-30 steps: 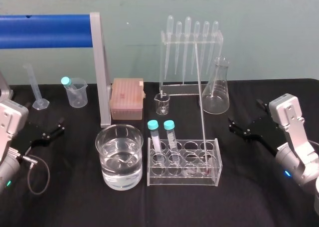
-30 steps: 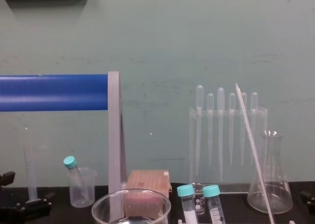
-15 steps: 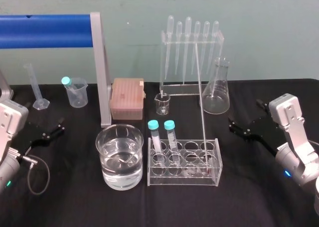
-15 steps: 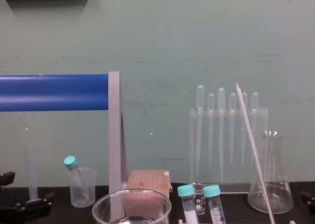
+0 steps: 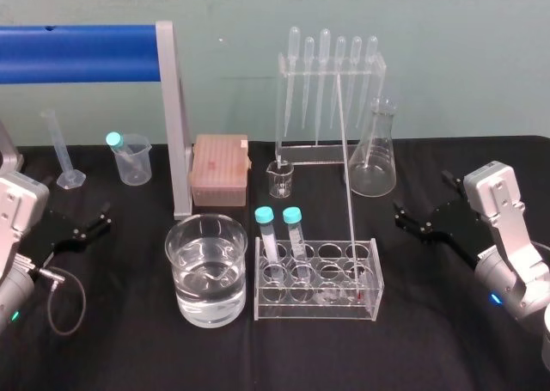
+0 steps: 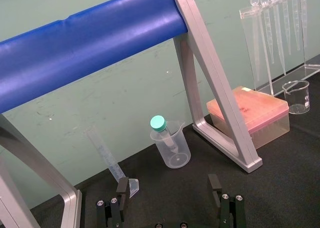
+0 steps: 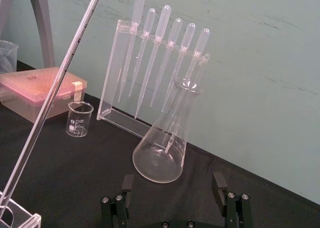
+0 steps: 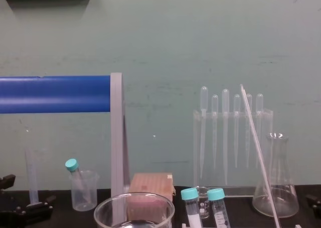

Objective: Hold the thermometer with one hand and immerse one end into the beaker, then reinsert it into the test tube rack.

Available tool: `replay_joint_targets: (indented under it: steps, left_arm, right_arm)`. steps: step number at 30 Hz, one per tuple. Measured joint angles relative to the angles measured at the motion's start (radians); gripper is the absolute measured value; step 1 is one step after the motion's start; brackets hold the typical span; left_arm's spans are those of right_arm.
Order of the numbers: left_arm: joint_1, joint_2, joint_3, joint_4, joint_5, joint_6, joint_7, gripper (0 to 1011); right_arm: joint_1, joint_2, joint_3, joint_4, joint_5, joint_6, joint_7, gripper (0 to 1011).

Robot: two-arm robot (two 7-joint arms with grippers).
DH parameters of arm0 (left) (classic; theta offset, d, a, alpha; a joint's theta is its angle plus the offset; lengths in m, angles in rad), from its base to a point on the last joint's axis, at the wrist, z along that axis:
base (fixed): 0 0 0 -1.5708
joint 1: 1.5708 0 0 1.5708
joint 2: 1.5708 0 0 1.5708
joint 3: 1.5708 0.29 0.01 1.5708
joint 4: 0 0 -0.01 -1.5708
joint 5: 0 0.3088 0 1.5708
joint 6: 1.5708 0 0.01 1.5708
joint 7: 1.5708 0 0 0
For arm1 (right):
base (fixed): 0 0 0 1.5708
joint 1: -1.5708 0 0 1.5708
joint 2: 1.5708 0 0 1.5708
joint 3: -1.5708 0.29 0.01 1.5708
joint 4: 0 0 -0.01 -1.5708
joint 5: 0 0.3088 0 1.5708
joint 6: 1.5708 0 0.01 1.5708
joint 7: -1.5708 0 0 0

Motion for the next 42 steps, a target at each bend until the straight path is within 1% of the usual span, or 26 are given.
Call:
replay_joint_targets:
  steps: [35,38,39,42]
  left_arm:
    - [0.0,0.0,0.0,0.0,0.0,0.0,0.0,1008]
    - [0.0,0.0,0.0,0.0,0.0,0.0,0.0,1008]
    - [0.0,0.0,0.0,0.0,0.0,0.0,0.0,1008]
    - [0.0,0.0,0.0,0.0,0.0,0.0,0.0,1008]
  right_arm:
    - [0.0,0.0,0.001,0.0,0.0,0.0,0.0,1003]
    - [-0.004,-0.008,0.021,-0.001,0.011,0.006,-0.002,1003]
    - [-0.01,-0.017,0.045,-0.007,0.035,0.01,-0.006,1003]
    - [-0.02,-0.034,0.084,-0.021,0.08,0.017,-0.01,1003]
